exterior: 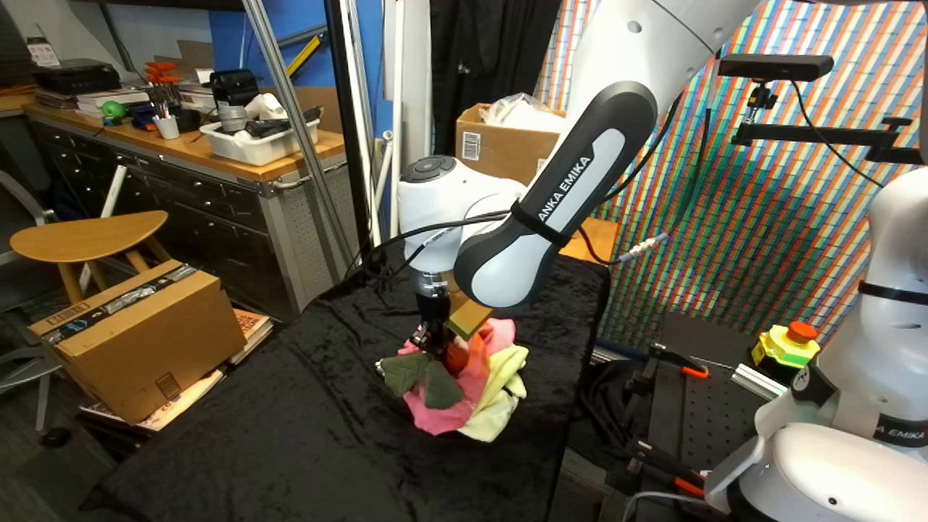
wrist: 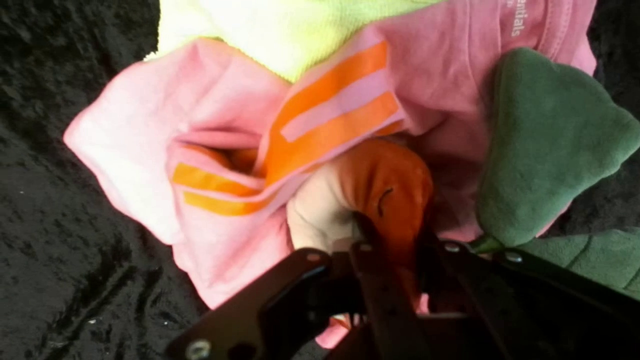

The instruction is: Pick up the clothes, rope and plush toy on the table and put them in the one place

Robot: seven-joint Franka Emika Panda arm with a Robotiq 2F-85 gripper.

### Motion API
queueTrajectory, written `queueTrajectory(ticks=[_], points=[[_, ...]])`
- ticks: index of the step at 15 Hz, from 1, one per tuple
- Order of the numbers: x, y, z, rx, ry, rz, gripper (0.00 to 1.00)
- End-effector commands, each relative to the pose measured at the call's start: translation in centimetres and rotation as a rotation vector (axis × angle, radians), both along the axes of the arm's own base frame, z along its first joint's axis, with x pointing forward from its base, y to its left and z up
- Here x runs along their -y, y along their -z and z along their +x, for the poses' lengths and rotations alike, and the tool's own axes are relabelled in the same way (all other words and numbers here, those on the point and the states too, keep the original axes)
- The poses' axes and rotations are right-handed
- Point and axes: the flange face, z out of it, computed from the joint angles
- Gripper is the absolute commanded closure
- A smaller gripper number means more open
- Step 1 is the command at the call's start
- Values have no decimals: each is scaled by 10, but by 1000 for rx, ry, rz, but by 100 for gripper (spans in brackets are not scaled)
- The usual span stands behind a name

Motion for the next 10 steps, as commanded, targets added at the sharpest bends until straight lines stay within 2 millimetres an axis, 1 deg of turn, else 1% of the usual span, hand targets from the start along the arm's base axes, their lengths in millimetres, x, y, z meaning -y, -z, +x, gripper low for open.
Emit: queueTrajectory(ticks=[1,5,7,8,10], points=[[4,-7,-4,-40,0,-12,49],[8,-25,-11,-63,-9,-24,18],[8,-34,-15,-71,-27,-29,5],[7,-38,-16,-77,-36,-30,0],[7,-46,-20,-79,-54,-33,0]])
